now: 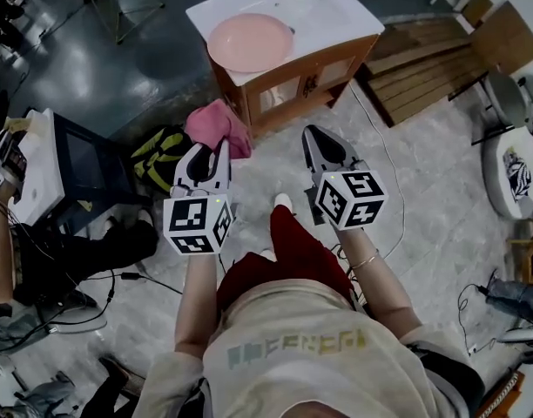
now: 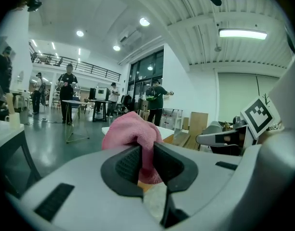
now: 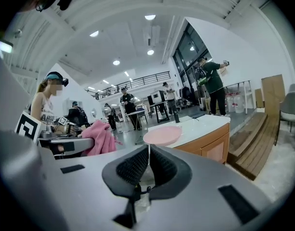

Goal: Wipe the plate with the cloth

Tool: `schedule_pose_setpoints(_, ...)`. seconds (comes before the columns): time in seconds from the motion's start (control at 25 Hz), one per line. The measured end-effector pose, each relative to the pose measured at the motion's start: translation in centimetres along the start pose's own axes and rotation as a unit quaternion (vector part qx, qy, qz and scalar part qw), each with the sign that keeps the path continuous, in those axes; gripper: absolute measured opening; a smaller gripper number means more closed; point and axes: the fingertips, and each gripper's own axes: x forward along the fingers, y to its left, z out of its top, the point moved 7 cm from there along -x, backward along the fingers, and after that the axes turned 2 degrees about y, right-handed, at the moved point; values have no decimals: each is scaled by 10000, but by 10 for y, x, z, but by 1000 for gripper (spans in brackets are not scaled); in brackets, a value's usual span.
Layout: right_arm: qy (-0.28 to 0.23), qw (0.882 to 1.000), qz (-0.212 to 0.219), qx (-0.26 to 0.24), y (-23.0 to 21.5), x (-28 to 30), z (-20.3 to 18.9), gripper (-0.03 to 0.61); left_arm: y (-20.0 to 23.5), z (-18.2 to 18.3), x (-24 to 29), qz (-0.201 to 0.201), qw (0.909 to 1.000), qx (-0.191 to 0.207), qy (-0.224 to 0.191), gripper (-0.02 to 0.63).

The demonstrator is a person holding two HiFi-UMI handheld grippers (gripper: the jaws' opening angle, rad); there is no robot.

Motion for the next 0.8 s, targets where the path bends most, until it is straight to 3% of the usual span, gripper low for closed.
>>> schedule_pose_setpoints(0.8, 442, 9988, 83, -178, -108, 131, 62, 38, 34, 42, 160, 411, 9985, -301, 205, 67)
